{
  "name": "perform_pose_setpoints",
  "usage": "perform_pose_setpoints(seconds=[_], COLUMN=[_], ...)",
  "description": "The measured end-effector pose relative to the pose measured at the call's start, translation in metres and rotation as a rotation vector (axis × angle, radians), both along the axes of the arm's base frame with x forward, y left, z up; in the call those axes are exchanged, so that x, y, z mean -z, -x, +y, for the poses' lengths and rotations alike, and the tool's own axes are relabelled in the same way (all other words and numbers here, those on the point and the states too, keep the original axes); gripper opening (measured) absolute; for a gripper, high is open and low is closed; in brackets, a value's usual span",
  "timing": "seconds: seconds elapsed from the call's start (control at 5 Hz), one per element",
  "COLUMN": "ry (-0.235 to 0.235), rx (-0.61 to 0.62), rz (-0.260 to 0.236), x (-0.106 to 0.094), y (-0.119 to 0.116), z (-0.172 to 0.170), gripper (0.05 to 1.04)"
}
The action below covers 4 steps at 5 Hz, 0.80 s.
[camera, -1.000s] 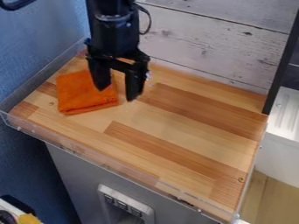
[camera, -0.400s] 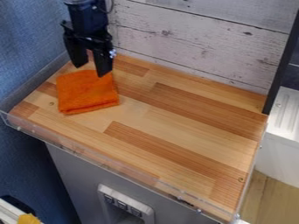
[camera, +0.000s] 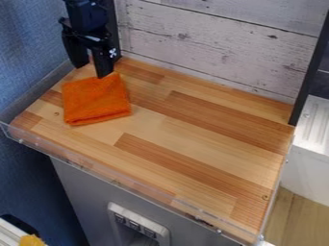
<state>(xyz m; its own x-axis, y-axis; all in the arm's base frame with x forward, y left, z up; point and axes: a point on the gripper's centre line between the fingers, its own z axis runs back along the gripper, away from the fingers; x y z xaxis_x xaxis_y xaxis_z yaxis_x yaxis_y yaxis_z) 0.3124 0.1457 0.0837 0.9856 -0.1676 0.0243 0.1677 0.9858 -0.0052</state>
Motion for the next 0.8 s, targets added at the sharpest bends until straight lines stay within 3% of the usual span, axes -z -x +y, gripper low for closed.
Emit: perform_pose_setpoints(seconds=[0.4,0.6,0.8], ry=[-0.008,-0.018,-0.019], rx=[0.012,0.021,0.015], rz=[0.028,0.024,0.031], x=[0.018,0.028,0.039], y=[-0.006,-0.006,-0.005], z=[0.012,0.014,0.017], gripper=[0.374,0.158,0.067])
